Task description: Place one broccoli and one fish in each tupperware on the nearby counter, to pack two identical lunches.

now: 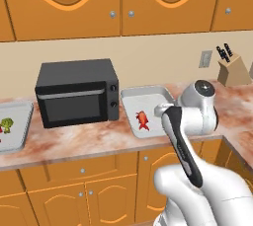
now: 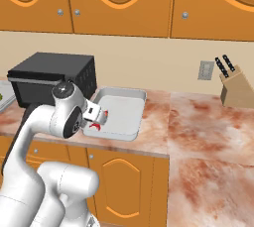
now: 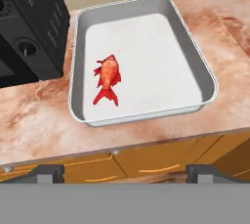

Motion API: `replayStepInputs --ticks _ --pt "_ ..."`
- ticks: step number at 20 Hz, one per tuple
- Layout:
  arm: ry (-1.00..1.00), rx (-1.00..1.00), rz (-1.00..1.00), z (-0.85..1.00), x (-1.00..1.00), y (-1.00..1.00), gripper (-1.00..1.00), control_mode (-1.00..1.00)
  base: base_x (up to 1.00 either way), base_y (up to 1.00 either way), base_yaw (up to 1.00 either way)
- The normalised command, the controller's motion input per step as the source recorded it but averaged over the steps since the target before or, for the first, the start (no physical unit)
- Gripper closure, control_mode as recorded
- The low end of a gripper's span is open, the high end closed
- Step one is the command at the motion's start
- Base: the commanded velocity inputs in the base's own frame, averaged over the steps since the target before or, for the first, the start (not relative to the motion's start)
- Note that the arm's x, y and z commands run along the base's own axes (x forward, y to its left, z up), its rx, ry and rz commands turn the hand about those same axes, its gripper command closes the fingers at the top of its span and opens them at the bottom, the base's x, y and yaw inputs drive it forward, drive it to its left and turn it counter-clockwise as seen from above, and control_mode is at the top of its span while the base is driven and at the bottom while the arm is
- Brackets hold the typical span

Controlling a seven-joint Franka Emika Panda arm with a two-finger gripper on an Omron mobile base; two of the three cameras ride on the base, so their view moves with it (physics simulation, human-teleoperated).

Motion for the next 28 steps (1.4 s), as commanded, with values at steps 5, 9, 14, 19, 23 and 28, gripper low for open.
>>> replayStepInputs --ticks 5,9,14,19,23,28 --pt "-0.03 0.00 0.00 0.94 -0.80 0.00 -1.00 -1.00 0.00 0.00 0.00" --pt "0.00 0.00 0.00 0.62 -0.95 -0.01 -1.00 -1.00 0.00 0.00 0.00" --pt "0.01 0.00 0.00 0.08 -0.40 -0.02 -1.00 1.00 -0.60 -0.06 -0.01" --pt "0.00 0.00 0.00 0.00 0.00 0.00 -1.00 1.00 -1.00 -0.15 -0.04" --pt "0.00 0.00 0.00 0.00 0.00 0.00 -1.00 1.00 -1.00 0.00 -0.03" --pt "0.00 0.00 0.00 0.00 0.00 0.00 -1.00 1.00 -1.00 0.00 -0.02"
